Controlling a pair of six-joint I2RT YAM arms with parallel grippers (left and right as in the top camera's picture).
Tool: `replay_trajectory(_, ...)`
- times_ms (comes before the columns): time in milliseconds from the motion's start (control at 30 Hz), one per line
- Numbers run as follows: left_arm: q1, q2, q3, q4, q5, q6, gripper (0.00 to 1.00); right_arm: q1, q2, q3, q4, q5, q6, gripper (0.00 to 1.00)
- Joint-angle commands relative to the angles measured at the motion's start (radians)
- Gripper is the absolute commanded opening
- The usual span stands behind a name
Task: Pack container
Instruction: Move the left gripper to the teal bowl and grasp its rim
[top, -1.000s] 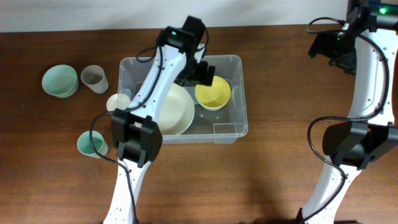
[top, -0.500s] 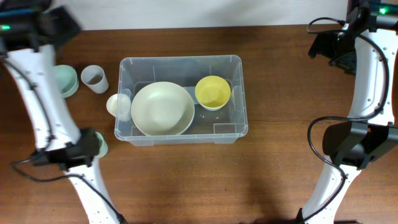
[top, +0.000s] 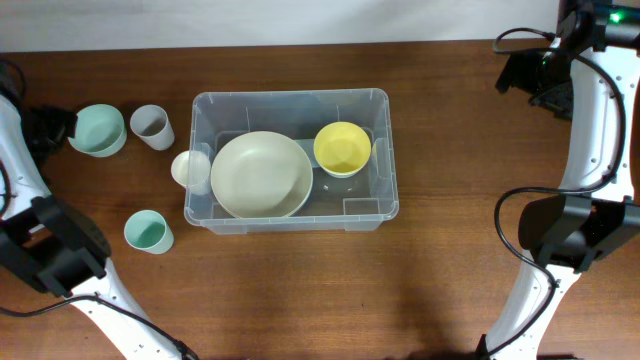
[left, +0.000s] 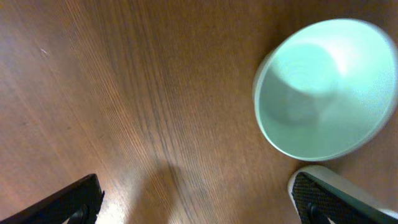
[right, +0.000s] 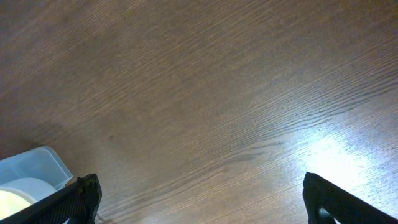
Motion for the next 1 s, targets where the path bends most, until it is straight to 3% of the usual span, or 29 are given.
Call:
replay_trajectory(0,0.005,0.002,-0.106,0.095,0.035,0.018,0.99,0.002,0.008,-0.003,0.001,0.015,0.007,0.99)
replay_trajectory(267,0.002,0.006,-0.167,0.206,0.027,0.038,0.99,0.002,0.008,-0.003,0.001,0.016,0.007,0.99)
replay_trajectory(967,0.000,0.125,-0.167,0.243,0.009,0.106,0.99,0.002,0.008,-0.003,0.001,0.015,0.007,0.99)
